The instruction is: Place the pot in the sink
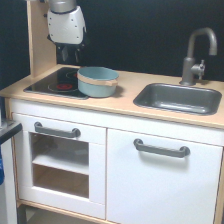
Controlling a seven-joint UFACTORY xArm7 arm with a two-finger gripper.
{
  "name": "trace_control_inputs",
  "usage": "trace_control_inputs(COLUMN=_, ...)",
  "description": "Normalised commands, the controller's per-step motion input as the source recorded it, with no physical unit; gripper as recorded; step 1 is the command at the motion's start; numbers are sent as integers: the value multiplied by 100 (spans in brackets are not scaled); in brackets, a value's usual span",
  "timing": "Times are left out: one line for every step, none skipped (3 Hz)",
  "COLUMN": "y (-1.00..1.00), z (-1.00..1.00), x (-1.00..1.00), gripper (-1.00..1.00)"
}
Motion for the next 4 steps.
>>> trace_control_inputs(y=17, z=-87, x=1, gripper=100)
trace_control_inputs(y=2, z=-92, x=-4, gripper=100)
trace_control_inputs(y=3, z=-95, x=-11, gripper=100)
trace_control_inputs(y=-1, z=-82, x=16, gripper=86)
